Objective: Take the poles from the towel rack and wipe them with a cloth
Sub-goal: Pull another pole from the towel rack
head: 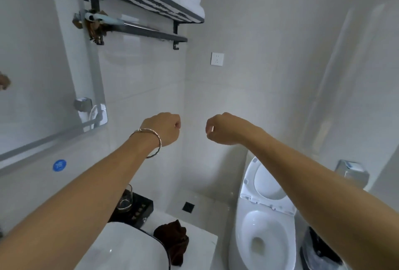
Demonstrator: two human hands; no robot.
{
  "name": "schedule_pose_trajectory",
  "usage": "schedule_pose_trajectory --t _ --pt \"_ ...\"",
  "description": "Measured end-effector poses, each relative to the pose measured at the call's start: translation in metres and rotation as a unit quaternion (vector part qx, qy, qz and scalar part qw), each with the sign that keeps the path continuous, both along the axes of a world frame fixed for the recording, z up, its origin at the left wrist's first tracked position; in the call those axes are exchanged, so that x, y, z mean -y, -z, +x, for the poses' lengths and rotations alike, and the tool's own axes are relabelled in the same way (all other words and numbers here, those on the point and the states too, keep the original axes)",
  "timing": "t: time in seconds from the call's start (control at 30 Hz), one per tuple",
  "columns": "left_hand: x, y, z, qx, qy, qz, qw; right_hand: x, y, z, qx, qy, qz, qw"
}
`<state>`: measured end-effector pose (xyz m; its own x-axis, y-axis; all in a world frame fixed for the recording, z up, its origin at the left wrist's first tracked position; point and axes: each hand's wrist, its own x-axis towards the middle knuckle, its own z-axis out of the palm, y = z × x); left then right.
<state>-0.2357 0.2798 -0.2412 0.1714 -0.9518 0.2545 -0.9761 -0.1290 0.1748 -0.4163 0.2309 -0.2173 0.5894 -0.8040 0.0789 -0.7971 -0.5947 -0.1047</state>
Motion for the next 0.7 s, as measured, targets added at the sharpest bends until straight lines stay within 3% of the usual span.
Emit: schedule_pose_trajectory --t 0.23,0.4,0.57,0.7 --pt "0.046 0.001 0.055 0.008 -0.060 -0.017 0.998 0.089 0.005 0.075 -0.016 -0.077 0.013 0.997" --pt "0.074 -0.027 0.107 0.029 -0.164 -0.024 0.986 0.160 -0.027 0.156 -0.039 -0.172 -0.050 0.983" --pt "0.125 -0.089 0.144 0.104 -0.256 -0.071 0.958 0.225 -0.076 0.227 0.035 -0.280 -0.086 0.956" --pt "0.177 -0.141 0.163 0.191 -0.291 -0.090 0.933 0.273 -0.080 0.257 0.043 -0.345 -0.084 0.934"
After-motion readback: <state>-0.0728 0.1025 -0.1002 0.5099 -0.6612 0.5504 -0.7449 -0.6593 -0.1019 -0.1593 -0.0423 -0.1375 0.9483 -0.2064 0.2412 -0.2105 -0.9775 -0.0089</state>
